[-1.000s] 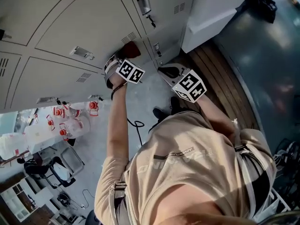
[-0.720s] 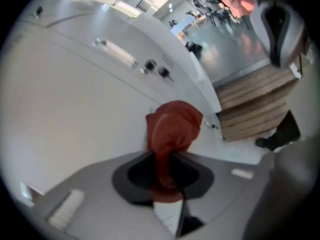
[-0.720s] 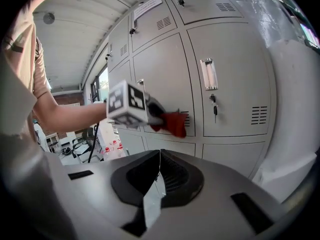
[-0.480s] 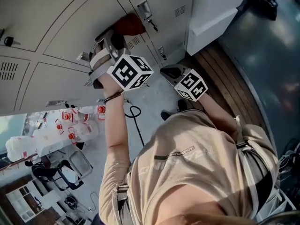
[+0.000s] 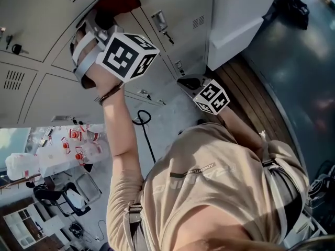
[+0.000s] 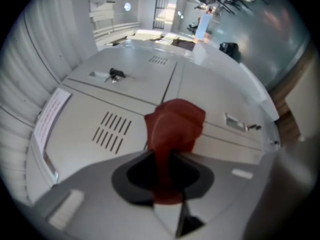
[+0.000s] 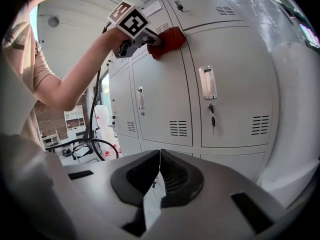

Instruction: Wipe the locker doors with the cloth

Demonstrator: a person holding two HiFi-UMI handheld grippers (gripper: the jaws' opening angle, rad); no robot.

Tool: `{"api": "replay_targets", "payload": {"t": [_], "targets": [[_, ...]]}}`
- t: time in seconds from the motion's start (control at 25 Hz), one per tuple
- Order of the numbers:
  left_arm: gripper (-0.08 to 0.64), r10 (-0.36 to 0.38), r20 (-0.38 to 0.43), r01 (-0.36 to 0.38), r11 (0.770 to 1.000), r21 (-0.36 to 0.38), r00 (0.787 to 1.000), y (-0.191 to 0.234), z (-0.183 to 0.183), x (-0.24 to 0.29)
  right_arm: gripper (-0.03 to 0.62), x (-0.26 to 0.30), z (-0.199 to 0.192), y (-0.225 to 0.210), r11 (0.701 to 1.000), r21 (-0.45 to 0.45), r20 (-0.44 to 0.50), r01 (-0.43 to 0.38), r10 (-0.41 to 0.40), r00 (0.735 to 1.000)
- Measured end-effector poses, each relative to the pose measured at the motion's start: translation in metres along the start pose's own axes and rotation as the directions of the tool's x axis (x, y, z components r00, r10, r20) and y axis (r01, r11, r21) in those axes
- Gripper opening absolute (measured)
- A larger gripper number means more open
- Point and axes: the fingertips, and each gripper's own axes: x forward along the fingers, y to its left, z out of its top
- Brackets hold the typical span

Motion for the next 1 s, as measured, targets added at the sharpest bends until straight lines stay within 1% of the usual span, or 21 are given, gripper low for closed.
{"api": "replay_targets", "payload": {"t": [0.12, 0.2, 0.28, 0.4, 0.48, 0.56, 0.64, 0.72, 0.84, 0.92, 1.0], "targets": [[0.078, 0.012, -0.038, -0.01, 0.999, 0.045, 0.999, -0.009, -0.003, 0.008, 0.015, -0.005, -0.001, -0.011, 1.0, 0.007, -0.003, 0.01, -0.01, 1.0], [0.078, -0.01, -0.057, 0.014, 0.997, 0.078, 0.998, -0.025, -0.006, 0.01, 0.015, -0.007, -0.002, -0.019, 1.0, 0.005, -0.005, 0.01, -0.01, 1.0], [0.075, -0.048, -0.072, 0.054, 0.994, 0.095, 0.996, -0.048, -0.01, 0.012, 0.015, -0.007, -0.003, -0.026, 1.0, 0.003, -0.006, 0.008, -0.008, 1.0], [0.077, -0.118, -0.095, 0.126, 0.989, 0.081, 0.988, -0.093, -0.024, 0.014, 0.015, -0.006, -0.008, -0.032, 1.0, 0.001, -0.013, -0.001, 0.001, 1.0], [0.077, -0.174, -0.108, 0.181, 0.981, 0.066, 0.979, -0.127, -0.035, 0.015, 0.015, -0.004, -0.012, -0.035, 1.0, -0.002, -0.018, -0.012, 0.012, 1.0], [0.078, -0.219, -0.108, 0.226, 0.973, 0.05, 0.97, -0.162, -0.046, 0.015, 0.015, -0.002, -0.015, -0.036, 1.0, -0.005, -0.02, -0.023, 0.022, 1.0], [0.078, -0.251, -0.097, 0.255, 0.966, 0.029, 0.963, -0.193, -0.054, 0.016, 0.015, 0.001, -0.016, -0.037, 1.0, -0.007, -0.021, -0.03, 0.03, 0.999], [0.08, -0.294, -0.093, 0.296, 0.955, 0.006, 0.951, -0.224, -0.063, 0.017, 0.015, 0.004, -0.017, -0.038, 0.999, -0.009, -0.019, -0.034, 0.034, 0.999], [0.08, -0.38, -0.119, 0.383, 0.924, 0.0, 0.917, -0.278, -0.08, 0.018, 0.015, 0.003, -0.02, -0.041, 1.0, 0.001, -0.013, -0.031, 0.031, 0.999], [0.08, -0.42, -0.133, 0.425, 0.905, 0.003, 0.898, -0.31, -0.088, 0.019, 0.015, -0.001, -0.025, -0.045, 1.0, 0.015, -0.014, -0.023, 0.023, 1.0], [0.08, -0.43, -0.136, 0.435, 0.9, 0.012, 0.893, -0.331, -0.091, 0.02, 0.015, -0.005, -0.032, -0.05, 0.999, 0.032, -0.021, -0.013, 0.014, 1.0]]}}
